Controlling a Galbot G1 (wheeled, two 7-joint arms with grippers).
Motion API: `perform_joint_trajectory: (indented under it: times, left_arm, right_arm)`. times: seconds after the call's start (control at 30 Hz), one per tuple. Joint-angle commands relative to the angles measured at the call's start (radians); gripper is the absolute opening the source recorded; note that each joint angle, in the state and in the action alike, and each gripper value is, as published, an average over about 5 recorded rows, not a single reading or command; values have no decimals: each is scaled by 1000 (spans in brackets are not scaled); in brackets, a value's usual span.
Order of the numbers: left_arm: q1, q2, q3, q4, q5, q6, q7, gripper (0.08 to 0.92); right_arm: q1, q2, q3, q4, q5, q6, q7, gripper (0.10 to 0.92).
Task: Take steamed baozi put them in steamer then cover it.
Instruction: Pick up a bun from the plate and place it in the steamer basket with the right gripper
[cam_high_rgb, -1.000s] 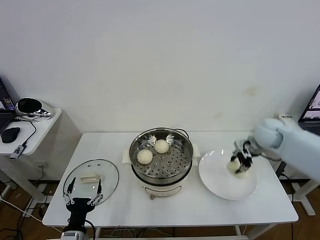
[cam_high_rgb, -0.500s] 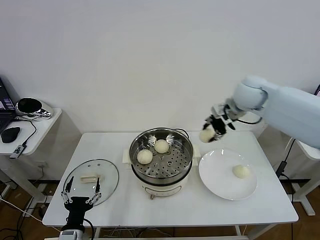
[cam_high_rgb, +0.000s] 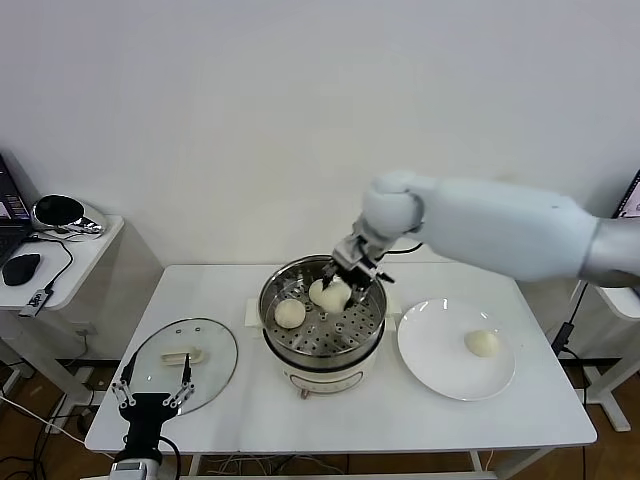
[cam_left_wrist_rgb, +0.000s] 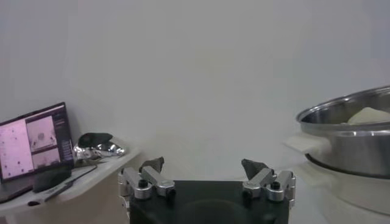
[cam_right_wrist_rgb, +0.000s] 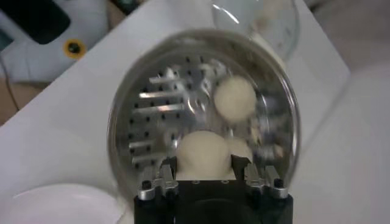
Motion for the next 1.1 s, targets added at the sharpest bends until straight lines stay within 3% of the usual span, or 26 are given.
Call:
perform_joint_trajectory:
  times: [0.03, 0.8, 0.9, 1.1]
  left_arm:
    - [-1, -1, -4, 0, 0, -1, 0, 823]
    - [-4, -6, 0, 8, 2, -5, -2, 823]
    - [-4, -7, 1, 8, 3, -5, -1, 823]
    - [-5, -6, 1, 8, 3, -4, -1, 823]
  right_arm:
    - [-37, 115, -43, -20, -75, 123, 10, 566]
    - [-63, 88, -49, -17, -119, 153, -2, 575]
    - [-61, 88, -50, -18, -117, 157, 3, 602]
    - [-32, 70, -44, -12, -109, 144, 14, 745]
